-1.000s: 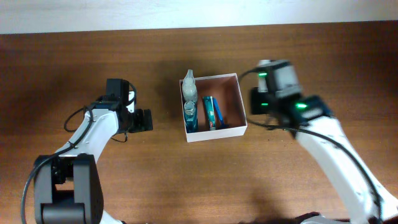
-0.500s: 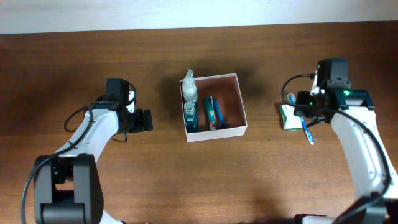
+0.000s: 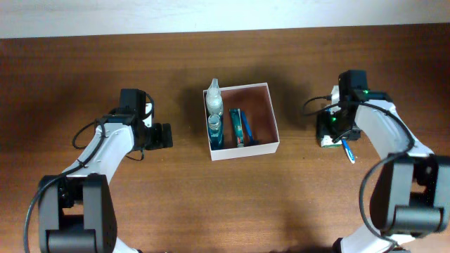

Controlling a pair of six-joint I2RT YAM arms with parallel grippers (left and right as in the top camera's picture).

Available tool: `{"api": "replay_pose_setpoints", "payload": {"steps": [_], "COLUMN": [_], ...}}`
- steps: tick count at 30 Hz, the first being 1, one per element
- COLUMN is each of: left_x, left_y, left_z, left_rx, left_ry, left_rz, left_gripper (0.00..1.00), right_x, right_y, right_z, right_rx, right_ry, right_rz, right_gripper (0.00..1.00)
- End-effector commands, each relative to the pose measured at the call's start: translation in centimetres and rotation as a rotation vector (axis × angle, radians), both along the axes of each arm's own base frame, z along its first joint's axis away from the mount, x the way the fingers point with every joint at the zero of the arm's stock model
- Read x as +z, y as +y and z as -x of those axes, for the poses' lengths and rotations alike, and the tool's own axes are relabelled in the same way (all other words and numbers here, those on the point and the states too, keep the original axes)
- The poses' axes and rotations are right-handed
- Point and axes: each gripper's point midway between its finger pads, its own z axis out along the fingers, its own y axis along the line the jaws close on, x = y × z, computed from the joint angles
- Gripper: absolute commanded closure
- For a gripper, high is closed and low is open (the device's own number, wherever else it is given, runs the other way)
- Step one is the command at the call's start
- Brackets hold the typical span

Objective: Pack container
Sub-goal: 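Lower the right gripper and close it on the Dettol soap packet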

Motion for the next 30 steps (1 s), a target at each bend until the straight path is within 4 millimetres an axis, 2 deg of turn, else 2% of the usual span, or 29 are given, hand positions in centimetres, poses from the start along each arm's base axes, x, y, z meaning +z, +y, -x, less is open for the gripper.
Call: {"api": "replay_pose_setpoints", "payload": {"steps": [1,9,15,23,26,30], "left_x": [-0.4,-0.4,-0.4,-0.4,-0.4,-0.4], "left_y": [0.2,0.2,0.2,0.2,0.2,0.2], "left_z": [0.2,0.2,0.2,0.2,0.2,0.2], "left_rx": [0.005,0.005,0.005,0.005,0.005,0.005], "left_ry": [0.011,0.011,0.011,0.011,0.011,0.011], "left_rz": [-0.007,-0.007,-0.008,-0.007,-0.007,-0.007], "left_gripper": [0.01,0.01,0.01,0.01,0.01,0.01], "right_x": [-1.0,-1.2,-1.1,-1.0,-0.2,1.8], "right_y": [0.3,0.3,2.3,2.1,2.0,1.6], "right_z": [0.3,0.6,0.5,0.5,0.0,-1.0], "right_rx": [0.018,0.017,0.032,0.048,0.057,0.065], "right_ry": [0.029,0.042,0.034,0.032,0.007,-0.056], "right_rz": [-0.021,-0.024,-0.139,-0.123,-0.119,-0.094], "right_gripper": [0.37,0.37,0.36,0.37,0.38,0.37]}}
